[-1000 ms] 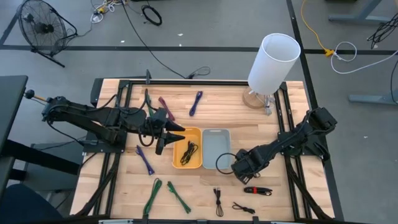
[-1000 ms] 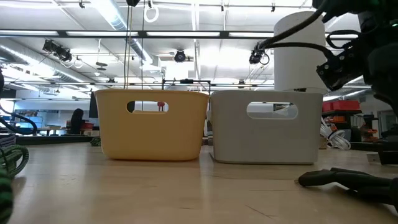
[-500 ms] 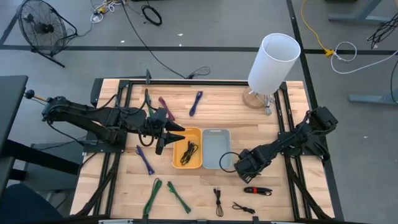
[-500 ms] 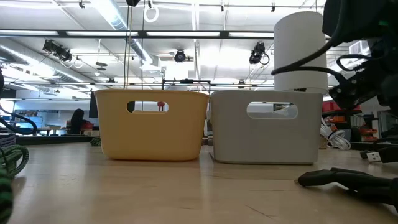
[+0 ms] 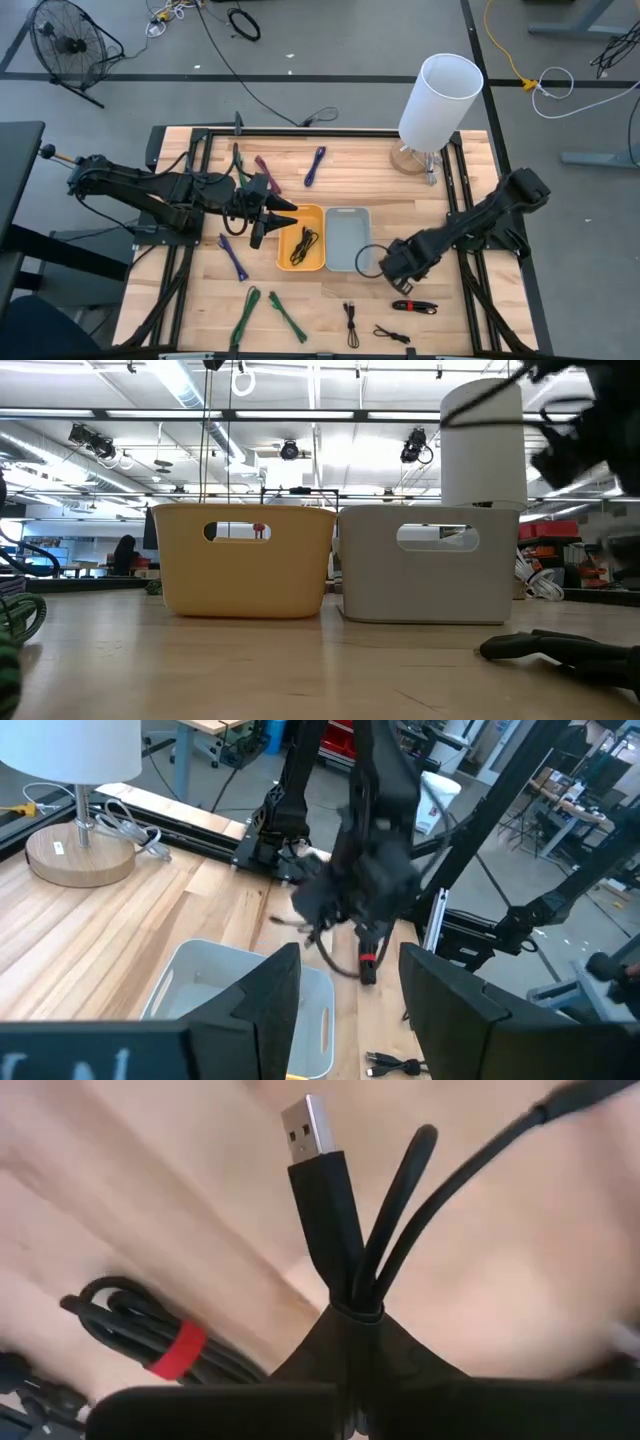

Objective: Pick & Place USB Port
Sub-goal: Put the black charger cable into the yellow bin

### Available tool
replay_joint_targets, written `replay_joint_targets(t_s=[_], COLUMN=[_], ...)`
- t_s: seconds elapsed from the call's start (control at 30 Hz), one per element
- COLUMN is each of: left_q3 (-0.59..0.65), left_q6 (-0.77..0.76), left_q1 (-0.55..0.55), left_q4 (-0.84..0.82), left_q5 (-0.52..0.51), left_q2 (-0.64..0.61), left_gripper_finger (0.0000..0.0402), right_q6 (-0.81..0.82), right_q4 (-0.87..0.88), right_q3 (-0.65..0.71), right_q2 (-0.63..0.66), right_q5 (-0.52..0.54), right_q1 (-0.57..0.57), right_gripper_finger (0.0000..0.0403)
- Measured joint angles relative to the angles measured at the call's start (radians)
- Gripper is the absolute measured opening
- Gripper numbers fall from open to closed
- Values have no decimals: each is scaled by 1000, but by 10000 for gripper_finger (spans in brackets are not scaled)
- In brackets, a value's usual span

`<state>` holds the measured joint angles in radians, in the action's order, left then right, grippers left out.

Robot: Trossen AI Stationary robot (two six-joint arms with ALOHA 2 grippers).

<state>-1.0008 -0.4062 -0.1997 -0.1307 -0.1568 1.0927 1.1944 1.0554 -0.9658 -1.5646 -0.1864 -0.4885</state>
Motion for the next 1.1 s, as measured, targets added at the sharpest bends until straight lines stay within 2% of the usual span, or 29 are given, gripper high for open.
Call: replay_joint_targets(t_s=[0.13, 0.27, 0.37, 0.53, 0.67, 0.8, 1.1], left_q3=[0, 0, 0, 0, 0, 0, 0], left_q6=[-1, -1, 0, 0, 8, 10, 10], left_q1=[0, 0, 0, 0, 0, 0, 0], left_q4=[2, 4, 7, 24, 78, 146, 282], left_q5=[0, 0, 0, 0, 0, 0, 4], left_q2=[0, 0, 0, 0, 0, 0, 0], left_gripper_finger=[177, 177, 177, 177, 177, 177, 177], right_q6=[56, 77, 49, -204, -419, -545, -585], right_q4=[82, 68, -20, -356, -639, -808, -916], right_q3=[-104, -208, -282, -334, -335, -335, -334], right_q2=[124, 242, 307, 344, 323, 286, 200], right_q5=[102, 300, 476, 673, 675, 631, 551], right_q1=[-3, -1, -2, 9, 37, 65, 145], right_gripper_finger=[4, 4, 4, 4, 4, 4, 4])
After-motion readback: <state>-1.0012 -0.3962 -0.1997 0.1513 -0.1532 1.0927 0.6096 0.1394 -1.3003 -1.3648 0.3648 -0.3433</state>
